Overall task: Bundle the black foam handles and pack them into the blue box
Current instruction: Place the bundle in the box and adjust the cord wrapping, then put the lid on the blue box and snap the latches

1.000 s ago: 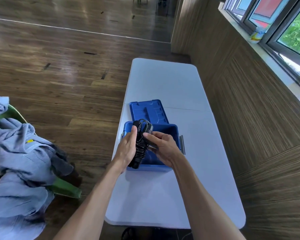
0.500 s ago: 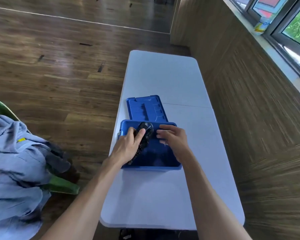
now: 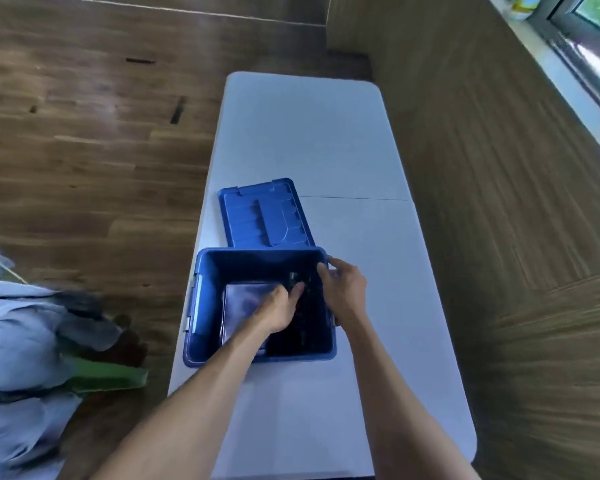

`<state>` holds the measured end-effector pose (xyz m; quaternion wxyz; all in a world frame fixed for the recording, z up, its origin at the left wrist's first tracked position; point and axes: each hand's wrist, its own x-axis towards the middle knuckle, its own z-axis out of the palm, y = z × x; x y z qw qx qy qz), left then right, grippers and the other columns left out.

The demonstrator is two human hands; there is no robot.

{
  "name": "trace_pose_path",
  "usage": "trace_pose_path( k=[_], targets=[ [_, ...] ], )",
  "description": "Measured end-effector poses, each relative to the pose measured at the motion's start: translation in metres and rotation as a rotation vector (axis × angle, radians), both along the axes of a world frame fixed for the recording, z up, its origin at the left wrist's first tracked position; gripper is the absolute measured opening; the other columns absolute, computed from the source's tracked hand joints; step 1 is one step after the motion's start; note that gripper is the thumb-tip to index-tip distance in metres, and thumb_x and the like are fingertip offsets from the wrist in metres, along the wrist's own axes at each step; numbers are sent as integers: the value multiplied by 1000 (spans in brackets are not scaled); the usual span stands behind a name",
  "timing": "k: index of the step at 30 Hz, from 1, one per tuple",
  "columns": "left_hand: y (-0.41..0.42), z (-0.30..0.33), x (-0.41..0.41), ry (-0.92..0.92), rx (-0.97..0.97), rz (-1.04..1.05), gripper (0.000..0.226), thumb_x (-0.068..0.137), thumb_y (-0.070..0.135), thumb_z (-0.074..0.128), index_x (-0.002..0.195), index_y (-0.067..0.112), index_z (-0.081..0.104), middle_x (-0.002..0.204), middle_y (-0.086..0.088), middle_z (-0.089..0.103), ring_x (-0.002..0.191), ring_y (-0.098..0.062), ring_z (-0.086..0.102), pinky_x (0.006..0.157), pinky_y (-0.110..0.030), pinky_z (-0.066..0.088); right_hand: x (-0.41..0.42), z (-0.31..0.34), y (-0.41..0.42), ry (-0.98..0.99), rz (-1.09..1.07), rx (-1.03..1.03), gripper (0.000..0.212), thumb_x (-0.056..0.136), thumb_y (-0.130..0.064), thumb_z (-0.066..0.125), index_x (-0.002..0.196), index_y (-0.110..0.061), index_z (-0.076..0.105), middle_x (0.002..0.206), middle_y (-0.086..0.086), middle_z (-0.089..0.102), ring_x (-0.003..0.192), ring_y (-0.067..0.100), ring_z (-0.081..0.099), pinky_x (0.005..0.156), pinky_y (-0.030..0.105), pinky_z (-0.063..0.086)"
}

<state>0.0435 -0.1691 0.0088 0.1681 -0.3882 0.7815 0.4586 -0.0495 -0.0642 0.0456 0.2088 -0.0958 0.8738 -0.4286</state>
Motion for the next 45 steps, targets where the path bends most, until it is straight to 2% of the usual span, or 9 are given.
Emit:
trace_pose_path(
  k=[5, 9, 14, 19, 29, 34, 38, 42, 45],
  targets=[
    [1, -19, 1, -35, 24, 125, 68, 105, 59, 32, 122, 0, 63, 119, -18, 69, 110, -37, 63, 92, -37, 47, -9, -4, 3, -57, -48, -65, 27, 97, -28, 63, 119, -17, 75, 72, 7, 74, 61, 13, 65, 52, 5, 42],
    [4, -24, 2, -10, 21, 206, 65, 103, 58, 40, 114, 2, 68, 102, -15, 72, 93, -33, 64, 75, -32, 41, -5, -11, -1, -57, -73, -60, 29, 96, -28, 60, 116, -14, 76, 51, -9, 54, 41, 1, 49, 47, 7, 39],
    [5, -26, 5, -32, -112, 207, 61, 97, 63, 50, 111, 9, 73, 103, -19, 76, 99, -36, 69, 72, -34, 44, 0, -6, -1, -54, -106, -84, 26, 98, -25, 61, 115, -12, 75, 61, -2, 62, 54, 14, 55, 53, 12, 42],
    [5, -19, 6, 17, -210, 262, 54, 90, 63, 63, 99, 12, 78, 93, -16, 76, 98, -36, 67, 68, -33, 42, 1, -6, -1, -82, -125, -106, 33, 98, -27, 62, 125, -11, 71, 62, -9, 61, 46, -6, 56, 48, 1, 38],
    [-1, -20, 7, -12, -166, 307, 41, 93, 52, 65, 106, 15, 74, 102, -13, 76, 102, -33, 68, 85, -39, 56, 0, -5, -3, -81, -114, -108, 21, 96, -25, 61, 103, -12, 77, 62, 2, 59, 52, 13, 49, 50, 15, 40],
    [-4, -8, 1, -91, -243, 253, 48, 89, 60, 64, 110, 17, 71, 109, -11, 71, 101, -35, 66, 75, -37, 54, -9, -5, -4, -118, -78, -67, 24, 94, -31, 61, 74, -19, 63, 37, -14, 46, 38, 4, 43, 55, 23, 36],
    [-7, 28, -1, -64, -519, 137, 33, 94, 51, 59, 106, 22, 72, 105, -7, 72, 96, -34, 69, 69, -33, 47, -26, 3, -11, -69, -88, -22, 33, 97, -39, 58, 98, -10, 75, 83, 0, 70, 76, 16, 61, 73, 23, 41],
    [-24, 55, 0, 380, -881, 222, 20, 92, 34, 64, 79, 18, 67, 71, 1, 69, 67, -28, 66, 55, -33, 48, -46, 9, -34, -5, -116, 8, 30, 94, -20, 58, 114, -4, 73, 106, 10, 76, 93, 26, 69, 75, 22, 44],
    [-51, 50, -2, 509, -1032, 80, 18, 93, 41, 65, 94, 23, 71, 90, 5, 67, 89, -23, 61, 75, -39, 42, -63, 3, -61, -64, -41, 51, 36, 88, -10, 56, 122, -7, 67, 113, 14, 72, 83, 29, 66, 73, 26, 49]
  ],
)
